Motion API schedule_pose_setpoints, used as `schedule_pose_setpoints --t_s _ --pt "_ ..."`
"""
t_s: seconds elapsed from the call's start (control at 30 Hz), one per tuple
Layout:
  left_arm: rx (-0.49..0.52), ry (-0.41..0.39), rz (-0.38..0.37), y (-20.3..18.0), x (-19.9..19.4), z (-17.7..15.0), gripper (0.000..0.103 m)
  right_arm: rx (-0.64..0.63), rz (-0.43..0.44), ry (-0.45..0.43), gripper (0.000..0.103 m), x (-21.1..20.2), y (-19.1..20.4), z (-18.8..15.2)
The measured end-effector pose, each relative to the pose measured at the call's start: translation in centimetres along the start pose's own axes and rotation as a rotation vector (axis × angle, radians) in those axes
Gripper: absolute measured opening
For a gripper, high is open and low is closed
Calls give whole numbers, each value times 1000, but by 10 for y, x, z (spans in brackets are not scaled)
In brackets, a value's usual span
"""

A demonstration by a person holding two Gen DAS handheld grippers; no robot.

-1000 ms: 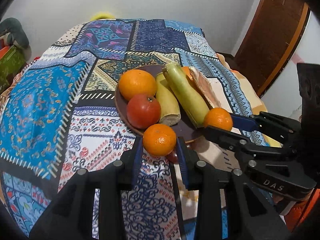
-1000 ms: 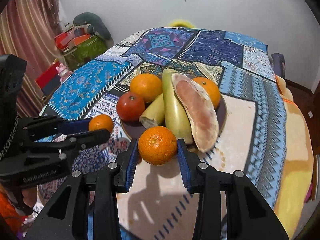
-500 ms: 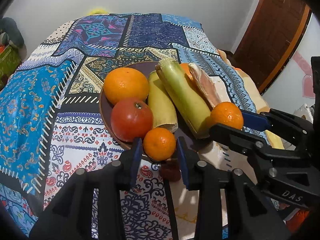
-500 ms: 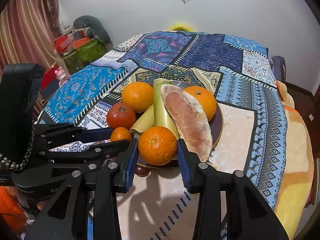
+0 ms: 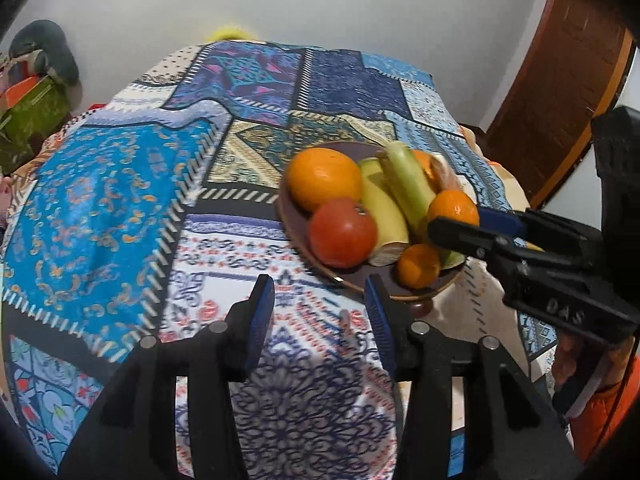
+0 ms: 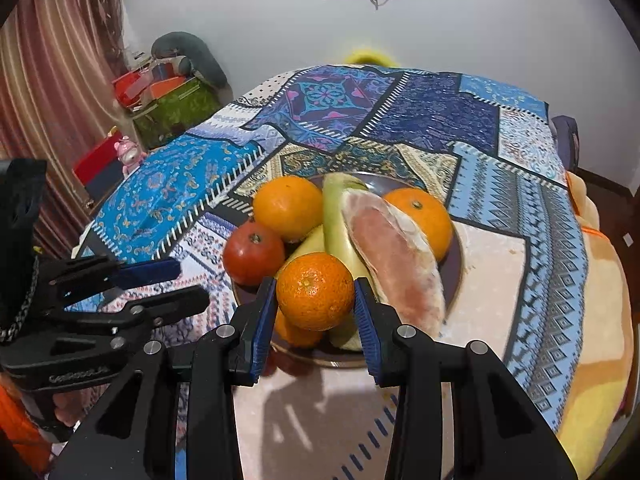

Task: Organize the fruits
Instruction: 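Place both small oranges onto the brown plate, opening both grippers, then grasp a dark red jujube from the quilt with the left gripper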

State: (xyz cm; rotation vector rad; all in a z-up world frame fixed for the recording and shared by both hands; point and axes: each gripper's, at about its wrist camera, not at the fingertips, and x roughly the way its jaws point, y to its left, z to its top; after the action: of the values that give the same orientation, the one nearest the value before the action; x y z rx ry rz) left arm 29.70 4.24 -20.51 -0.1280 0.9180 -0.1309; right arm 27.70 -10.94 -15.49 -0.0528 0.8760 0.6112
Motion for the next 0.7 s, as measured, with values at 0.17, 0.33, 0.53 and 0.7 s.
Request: schedule_pose_setpoints --t_s 0.17,0.33,0.53,0.7 --pt "-10 -15 12 11 -5 -1 47 -21 -4 -2 36 15 9 15" --pt "-24 -8 10 18 -2 -1 47 -39 -24 -20 39 23 16 26" --pt "-31 -5 4 16 -2 -2 47 -46 -35 -33 56 14 19 22" --pt "-14 -7 -4 7 -8 -3 49 -48 -54 -37 56 -3 14 11"
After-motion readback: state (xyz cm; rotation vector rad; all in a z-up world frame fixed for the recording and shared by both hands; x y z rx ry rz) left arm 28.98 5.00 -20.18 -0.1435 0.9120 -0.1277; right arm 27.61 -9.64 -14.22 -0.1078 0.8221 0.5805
